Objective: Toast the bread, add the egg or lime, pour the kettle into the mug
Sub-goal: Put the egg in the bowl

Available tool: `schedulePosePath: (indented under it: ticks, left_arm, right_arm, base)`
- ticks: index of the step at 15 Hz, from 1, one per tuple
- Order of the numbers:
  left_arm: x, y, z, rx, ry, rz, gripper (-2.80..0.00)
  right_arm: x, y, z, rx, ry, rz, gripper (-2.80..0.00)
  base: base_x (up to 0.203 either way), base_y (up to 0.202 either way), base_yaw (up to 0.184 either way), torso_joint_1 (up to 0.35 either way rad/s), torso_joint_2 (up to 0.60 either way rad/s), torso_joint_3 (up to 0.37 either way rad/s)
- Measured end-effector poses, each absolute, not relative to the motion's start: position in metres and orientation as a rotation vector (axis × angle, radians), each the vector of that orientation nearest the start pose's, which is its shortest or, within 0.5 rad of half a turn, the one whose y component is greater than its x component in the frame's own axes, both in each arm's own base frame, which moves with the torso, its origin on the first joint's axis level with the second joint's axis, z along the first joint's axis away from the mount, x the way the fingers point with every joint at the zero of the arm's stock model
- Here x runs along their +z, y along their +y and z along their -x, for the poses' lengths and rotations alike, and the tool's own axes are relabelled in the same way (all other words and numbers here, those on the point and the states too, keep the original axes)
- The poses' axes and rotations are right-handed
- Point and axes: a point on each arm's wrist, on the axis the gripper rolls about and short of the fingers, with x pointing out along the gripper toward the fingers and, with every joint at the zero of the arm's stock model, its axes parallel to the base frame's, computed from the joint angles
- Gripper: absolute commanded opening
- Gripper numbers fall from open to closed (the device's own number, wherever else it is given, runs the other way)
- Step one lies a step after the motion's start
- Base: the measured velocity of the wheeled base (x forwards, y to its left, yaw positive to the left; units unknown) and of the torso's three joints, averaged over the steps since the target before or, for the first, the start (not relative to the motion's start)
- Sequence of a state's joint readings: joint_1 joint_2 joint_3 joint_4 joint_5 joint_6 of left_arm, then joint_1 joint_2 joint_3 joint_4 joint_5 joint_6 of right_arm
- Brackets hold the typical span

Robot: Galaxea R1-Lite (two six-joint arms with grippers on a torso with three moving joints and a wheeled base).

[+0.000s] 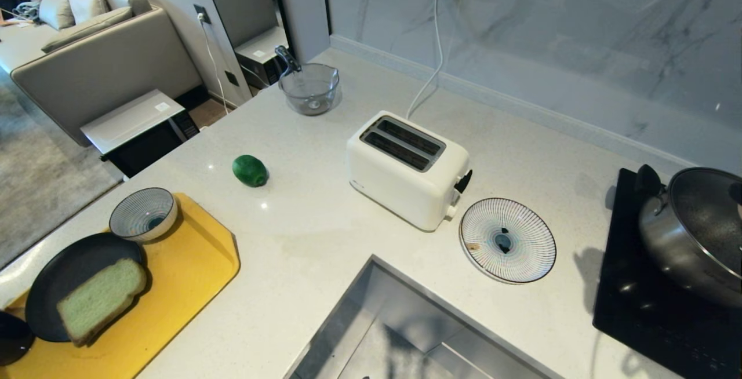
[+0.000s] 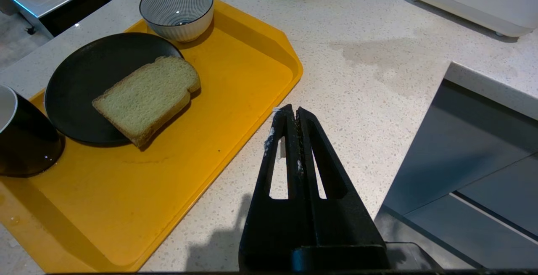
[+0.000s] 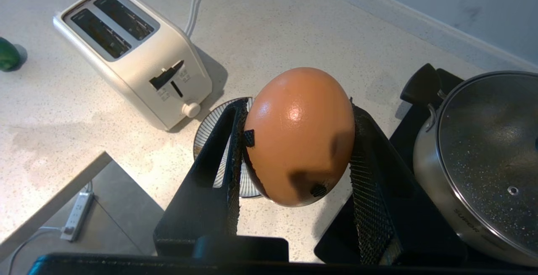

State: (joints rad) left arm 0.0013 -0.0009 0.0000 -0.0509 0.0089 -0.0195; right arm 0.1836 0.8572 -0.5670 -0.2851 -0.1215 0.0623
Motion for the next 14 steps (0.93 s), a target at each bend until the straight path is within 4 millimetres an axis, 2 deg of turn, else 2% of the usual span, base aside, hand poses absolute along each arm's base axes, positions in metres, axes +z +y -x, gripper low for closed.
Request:
schedulePosePath:
  ticks: [6, 10, 14]
  left_arm:
    - [0.081, 0.0, 0.023, 0.01, -0.051, 0.019, -2.8]
    - [0.081, 0.0, 0.023, 0.01, -0.051, 0.02, -2.8]
    - [0.081, 0.0, 0.023, 0.01, -0.052, 0.02, -2.8]
  right_arm:
    - [0.24, 0.015, -0.094, 0.086, 0.033, -0.029, -2.8]
    - [0.232, 0.014, -0.086, 0.106, 0.032, 0.013, -2.8]
    - [0.236, 0.012, -0.076, 0.103, -0.01, 0.009, -2.8]
  base:
    - [0.0, 0.0, 0.0, 0.0, 0.0, 0.0]
    - [0.0, 0.0, 0.0, 0.0, 0.0, 0.0]
    - [0.0, 0.0, 0.0, 0.0, 0.0, 0.0]
